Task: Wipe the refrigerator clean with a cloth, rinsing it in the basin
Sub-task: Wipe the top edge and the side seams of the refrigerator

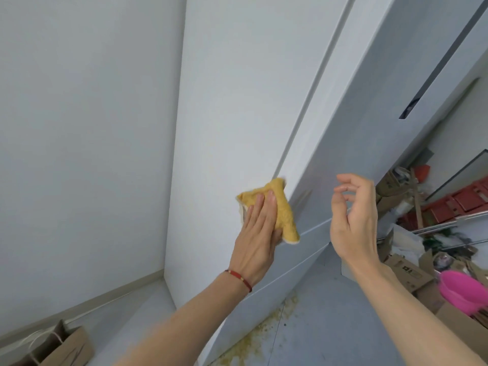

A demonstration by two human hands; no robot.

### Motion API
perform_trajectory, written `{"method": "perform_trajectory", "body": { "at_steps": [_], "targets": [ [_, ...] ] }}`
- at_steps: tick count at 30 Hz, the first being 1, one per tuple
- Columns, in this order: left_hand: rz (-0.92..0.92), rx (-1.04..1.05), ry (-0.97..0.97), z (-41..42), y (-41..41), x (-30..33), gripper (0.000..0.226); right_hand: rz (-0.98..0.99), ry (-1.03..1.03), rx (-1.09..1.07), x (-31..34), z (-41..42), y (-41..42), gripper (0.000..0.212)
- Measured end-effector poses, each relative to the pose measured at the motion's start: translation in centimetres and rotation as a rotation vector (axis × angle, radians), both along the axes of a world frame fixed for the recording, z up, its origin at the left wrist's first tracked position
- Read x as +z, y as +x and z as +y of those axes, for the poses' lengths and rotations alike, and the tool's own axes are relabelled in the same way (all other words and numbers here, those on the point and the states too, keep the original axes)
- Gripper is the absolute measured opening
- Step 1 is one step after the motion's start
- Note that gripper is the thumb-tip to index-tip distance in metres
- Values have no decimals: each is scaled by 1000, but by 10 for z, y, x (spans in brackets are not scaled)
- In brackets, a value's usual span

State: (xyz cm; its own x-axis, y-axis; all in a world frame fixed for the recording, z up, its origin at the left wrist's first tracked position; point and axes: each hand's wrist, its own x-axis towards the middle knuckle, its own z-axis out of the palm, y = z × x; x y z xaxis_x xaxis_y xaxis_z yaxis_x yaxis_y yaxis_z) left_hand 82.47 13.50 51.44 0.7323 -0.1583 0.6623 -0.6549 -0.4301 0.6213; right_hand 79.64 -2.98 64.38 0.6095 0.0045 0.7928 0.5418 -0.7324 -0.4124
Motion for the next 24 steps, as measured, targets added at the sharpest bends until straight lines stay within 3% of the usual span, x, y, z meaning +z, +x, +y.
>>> {"method": "perform_trajectory", "body": {
  "at_steps": [3,7,10,17,24],
  "targets": [
    [-51,-50,-37,0,5,21,73,-10,21,-26,5,-5,0,26],
    [224,-23,-138,-2,-30,-41,73,31,44,-32,-4,-7,-3,26],
    [294,40,-42,14,-40,-78,78,85,43,-32,-21,-2,-4,24],
    [228,67,-156,7,-28,-27,67,240,114,-58,-57,13,-9,22],
    [510,-21,-30,32,-37,-54,60,392,125,-61,-90,17,-29,20]
  ]
}}
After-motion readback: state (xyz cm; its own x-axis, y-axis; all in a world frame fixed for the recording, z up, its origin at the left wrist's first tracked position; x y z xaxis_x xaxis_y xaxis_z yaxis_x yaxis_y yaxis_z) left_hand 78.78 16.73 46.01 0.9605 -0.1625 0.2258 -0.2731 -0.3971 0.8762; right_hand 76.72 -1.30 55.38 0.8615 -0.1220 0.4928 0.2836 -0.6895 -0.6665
